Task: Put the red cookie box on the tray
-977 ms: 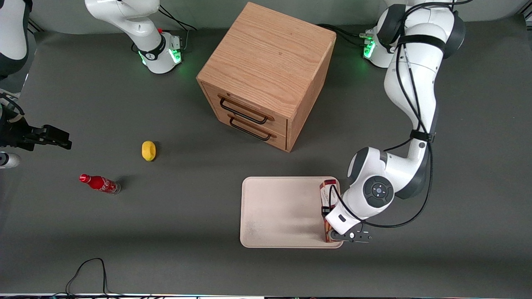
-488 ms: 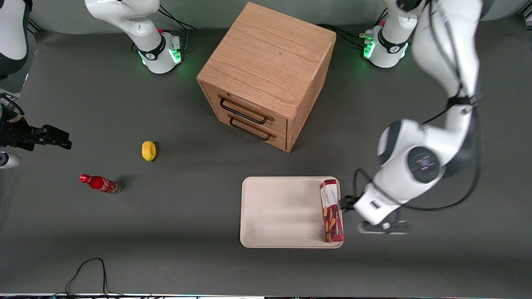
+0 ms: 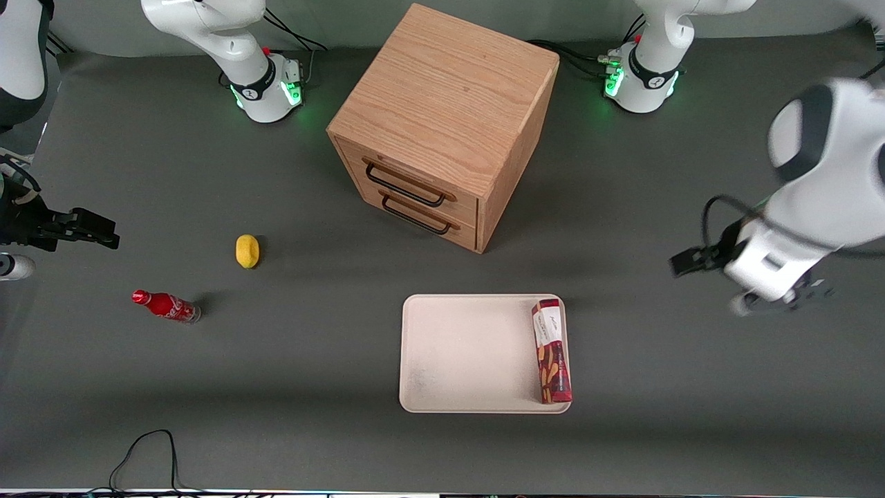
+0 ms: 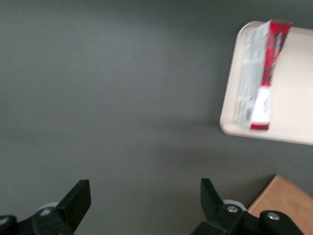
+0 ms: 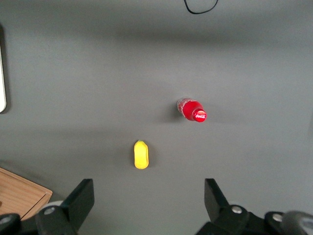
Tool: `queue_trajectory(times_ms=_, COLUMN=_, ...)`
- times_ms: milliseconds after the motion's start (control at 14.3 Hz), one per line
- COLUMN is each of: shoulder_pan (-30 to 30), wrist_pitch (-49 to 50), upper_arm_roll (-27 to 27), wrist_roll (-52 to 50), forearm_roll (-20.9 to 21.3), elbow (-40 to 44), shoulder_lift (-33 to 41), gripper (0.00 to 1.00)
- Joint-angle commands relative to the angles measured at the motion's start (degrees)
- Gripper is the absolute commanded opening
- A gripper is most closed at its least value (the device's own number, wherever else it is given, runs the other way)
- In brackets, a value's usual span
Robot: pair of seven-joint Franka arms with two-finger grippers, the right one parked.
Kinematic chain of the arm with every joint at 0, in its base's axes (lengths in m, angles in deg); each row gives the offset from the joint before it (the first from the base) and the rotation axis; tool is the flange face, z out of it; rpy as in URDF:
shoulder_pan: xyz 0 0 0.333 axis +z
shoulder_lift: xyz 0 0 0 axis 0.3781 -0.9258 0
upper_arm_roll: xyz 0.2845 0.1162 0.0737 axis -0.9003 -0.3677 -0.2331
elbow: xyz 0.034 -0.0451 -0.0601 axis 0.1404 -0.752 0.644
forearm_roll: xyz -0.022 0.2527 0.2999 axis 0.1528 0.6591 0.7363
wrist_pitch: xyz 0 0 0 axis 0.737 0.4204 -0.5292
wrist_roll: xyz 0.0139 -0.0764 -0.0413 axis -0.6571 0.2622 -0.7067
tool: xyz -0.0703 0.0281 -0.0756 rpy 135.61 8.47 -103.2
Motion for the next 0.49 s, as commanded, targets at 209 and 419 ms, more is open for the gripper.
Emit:
queue_trajectory(times_ms=209, shoulder_pan=3.8, wrist_pitch=7.3, upper_arm_roll=0.3, wrist_roll=10.2, forearm_roll=1.4, elbow=-8.5, shoulder_lift=14.0, gripper=1.0)
queue_trajectory(times_ms=419, shoulder_pan=5.2, wrist_pitch=7.5, upper_arm_roll=0.3, wrist_roll=11.9, forearm_roll=3.3, elbow=-8.8, shoulder_lift=15.0, gripper=1.0)
